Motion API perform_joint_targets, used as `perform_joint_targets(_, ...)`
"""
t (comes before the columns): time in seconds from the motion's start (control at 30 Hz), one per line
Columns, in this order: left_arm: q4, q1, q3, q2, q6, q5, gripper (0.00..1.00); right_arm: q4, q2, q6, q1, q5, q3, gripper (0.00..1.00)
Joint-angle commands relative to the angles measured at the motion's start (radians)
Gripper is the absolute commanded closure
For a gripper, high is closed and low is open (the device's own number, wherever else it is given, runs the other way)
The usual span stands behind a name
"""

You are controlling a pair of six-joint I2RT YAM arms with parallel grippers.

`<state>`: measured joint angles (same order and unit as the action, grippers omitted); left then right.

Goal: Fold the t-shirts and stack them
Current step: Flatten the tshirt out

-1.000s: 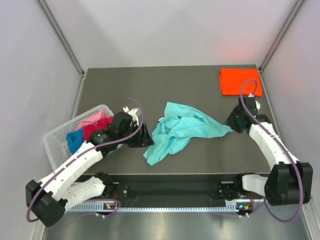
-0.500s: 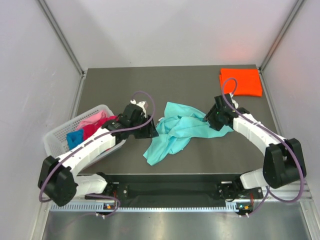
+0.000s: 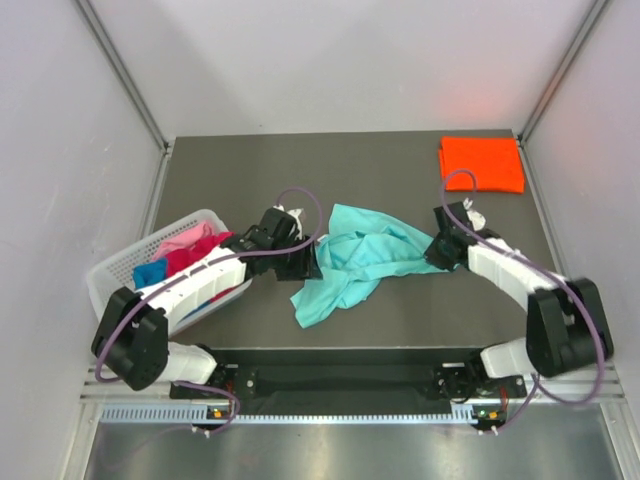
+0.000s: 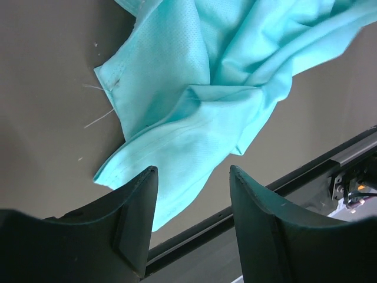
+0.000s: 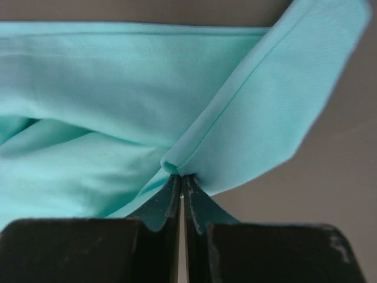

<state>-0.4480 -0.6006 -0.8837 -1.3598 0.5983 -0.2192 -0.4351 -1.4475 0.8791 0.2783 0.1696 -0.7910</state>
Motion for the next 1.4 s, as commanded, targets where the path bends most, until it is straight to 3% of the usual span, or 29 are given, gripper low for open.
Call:
perform_joint_targets(0.0,-0.023,0.005,-0.035,0.024,-0.017,0.053,0.44,-0.014,0.189,-0.109,-0.008,0.139,0.012,1.0)
perform_joint_targets(0.13,-0.047,0.005,0.021,0.079,0.001,0.086,0.44,-0.044,0.335,-0.138,-0.013,0.196,0.081,1.0)
perform_joint_targets(0.4,0.005,0.005,0.153,0.143,0.012,0.032,0.44,-0.031,0.375,-0.072,-0.013,0.117,0.246,0.92)
perform_joint_targets(0.5,0.066,0.005,0.175,0.143,0.001,-0.031,0.41,-0.045,0.378,-0.072,-0.013,0.134,0.239,0.87)
perform_joint_targets(0.67,0.054,0.005,0.172,0.091,0.024,0.02,0.39,-0.102,0.401,-0.087,-0.014,0.137,0.194,0.74)
perform_joint_targets(0.93,0.205,0.005,0.187,-0.002,0.049,-0.026,0.41,-0.131,0.44,-0.098,-0.014,0.071,0.131,0.57)
perform_joint_targets(1.03,0.221,0.005,0.175,-0.018,0.049,-0.052,0.48,-0.128,0.417,-0.075,-0.016,0.071,0.124,0.55)
perform_joint_targets(1.17,0.151,0.005,0.143,0.016,0.043,-0.033,0.95,-0.143,0.371,-0.054,-0.033,0.094,0.099,0.54)
perform_joint_targets(1.2,0.126,0.005,0.132,0.046,0.041,-0.02,1.0,-0.148,0.365,-0.052,-0.037,0.099,0.096,0.53)
perform_joint_targets(1.37,0.006,0.004,0.092,0.183,0.034,0.064,1.0,-0.166,0.403,-0.052,-0.073,0.145,0.098,0.53)
